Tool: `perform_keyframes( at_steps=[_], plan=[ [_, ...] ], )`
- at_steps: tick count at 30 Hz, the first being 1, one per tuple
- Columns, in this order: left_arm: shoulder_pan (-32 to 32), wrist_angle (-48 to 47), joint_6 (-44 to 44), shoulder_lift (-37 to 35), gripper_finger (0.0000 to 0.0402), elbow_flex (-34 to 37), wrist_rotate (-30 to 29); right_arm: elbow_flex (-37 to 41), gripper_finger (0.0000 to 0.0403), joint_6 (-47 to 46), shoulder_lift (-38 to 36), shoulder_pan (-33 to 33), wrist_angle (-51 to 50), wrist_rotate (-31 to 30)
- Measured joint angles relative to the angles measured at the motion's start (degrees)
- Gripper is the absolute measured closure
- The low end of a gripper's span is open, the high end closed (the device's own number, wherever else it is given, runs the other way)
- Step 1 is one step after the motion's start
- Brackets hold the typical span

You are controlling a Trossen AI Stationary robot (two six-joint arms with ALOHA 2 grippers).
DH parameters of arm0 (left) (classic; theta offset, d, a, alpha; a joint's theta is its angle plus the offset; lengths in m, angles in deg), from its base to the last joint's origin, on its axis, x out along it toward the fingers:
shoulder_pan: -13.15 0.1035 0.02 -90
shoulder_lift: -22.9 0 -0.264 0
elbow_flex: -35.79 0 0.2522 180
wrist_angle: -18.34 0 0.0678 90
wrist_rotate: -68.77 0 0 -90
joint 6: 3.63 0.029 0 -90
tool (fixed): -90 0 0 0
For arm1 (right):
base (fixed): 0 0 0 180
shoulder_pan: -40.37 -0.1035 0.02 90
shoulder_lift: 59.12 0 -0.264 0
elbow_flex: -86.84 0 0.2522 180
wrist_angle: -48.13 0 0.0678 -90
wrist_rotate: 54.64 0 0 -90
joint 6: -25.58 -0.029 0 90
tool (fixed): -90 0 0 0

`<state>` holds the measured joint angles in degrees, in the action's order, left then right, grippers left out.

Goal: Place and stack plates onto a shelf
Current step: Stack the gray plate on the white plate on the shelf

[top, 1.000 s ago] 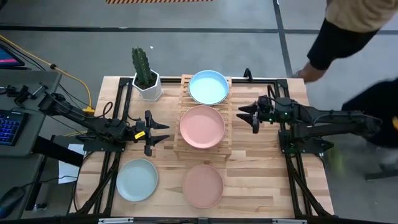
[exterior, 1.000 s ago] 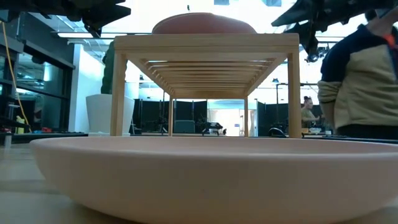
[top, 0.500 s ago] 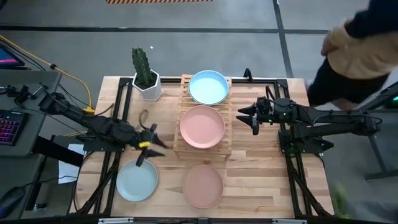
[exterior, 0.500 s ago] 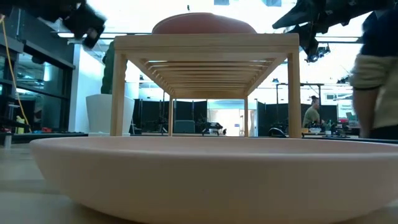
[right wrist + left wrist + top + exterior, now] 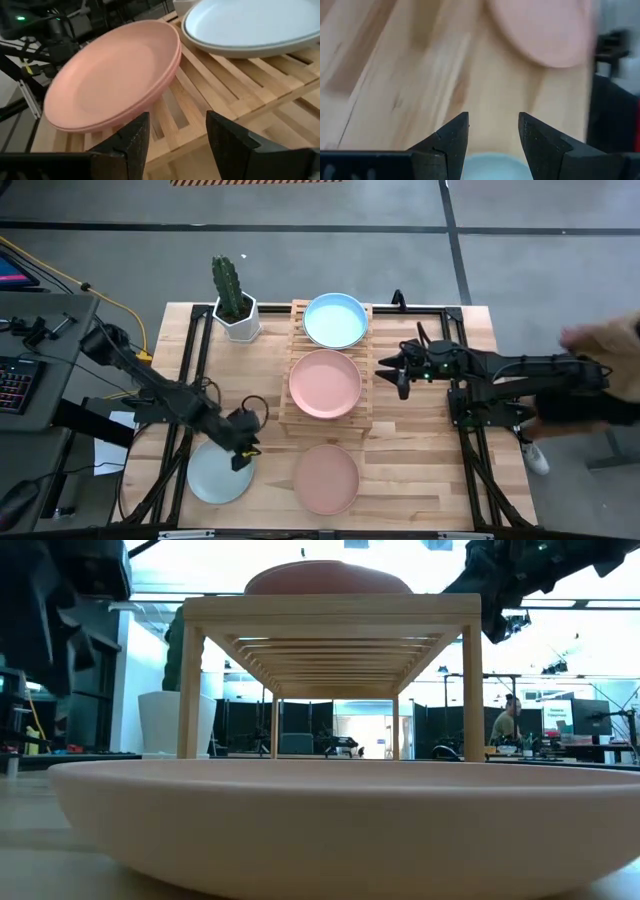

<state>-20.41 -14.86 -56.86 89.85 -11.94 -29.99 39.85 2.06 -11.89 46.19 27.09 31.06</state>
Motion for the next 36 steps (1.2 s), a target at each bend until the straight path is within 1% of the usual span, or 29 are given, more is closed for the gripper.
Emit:
perform_keyframes(
  at_steps=[2,4,7,11,14,15,17,18,21,24,27,28,30,32,36],
  plan=[
    [-1.39,-7.92,-6.99,3.56,0.0243,-4.15,-2.28,0.0,0.0226,0.0,0.75,0.0,-0.13,0.0],
    [-2.95,-16.34,-12.08,7.57,0.0248,-8.2,-4.46,0.0,0.0226,0.0,1.36,0.0,-0.28,0.02],
    [-5.03,-24.34,-17.97,14.16,0.0258,-13.88,-6.52,0.0,0.0226,0.0,2.16,0.0,-0.3,0.04],
    [-6.9,-27.75,-21.61,21.82,0.027,-19.24,-7.24,0.0,0.0226,0.11,2.31,0.0,-0.4,0.03],
    [-7.81,-27.72,-21.41,25.29,0.0276,-21.28,-7.18,0.0,0.0226,1.22,2.2,0.0,-0.59,0.02],
    [-7.93,-28.01,-19.96,26.01,0.0278,-21.65,-7.17,0.0,0.0226,1.55,2.2,0.0,-0.6,0.02],
    [-8.02,-28.05,-14.6,26.93,0.028,-22.35,-6.68,0.0,0.0226,1.77,2.22,0.0,-0.66,0.02],
    [-8.15,-27.93,-10.2,27.02,0.0282,-22.6,-6.52,0.0,0.0226,1.72,2.22,0.0,-0.66,0.02],
    [-8.49,-28.62,6.95,26.8,0.0284,-23.35,-6.57,0.0,0.0226,1.53,2.22,0.0,-0.66,0.02],
    [-8.63,-31.86,24.09,26.08,0.0284,-24.37,-6.52,0.0,0.0226,1.31,2.22,0.0,-0.66,0.04],
    [-8.62,-32.02,37.62,25.61,0.0284,-24.2,-6.53,0.0,0.0226,-0.06,2.22,0.0,-0.72,0.03],
    [-8.62,-32.0,41.18,25.62,0.0284,-24.02,-5.85,0.0,0.0226,-0.12,2.22,0.0,-0.73,0.02],
    [-8.57,-31.78,47.84,25.67,0.0284,-23.97,-2.51,0.0,0.0226,-0.31,2.22,0.0,-0.73,0.02],
    [-8.4,-31.08,52.2,25.92,0.0284,-23.98,0.87,0.0,0.0226,-0.64,2.22,0.0,-0.84,0.02],
    [-8.4,-29.25,57.3,25.98,0.0284,-23.98,1.84,0.0,0.0226,-0.64,2.22,0.0,-0.86,0.02]
  ],
)
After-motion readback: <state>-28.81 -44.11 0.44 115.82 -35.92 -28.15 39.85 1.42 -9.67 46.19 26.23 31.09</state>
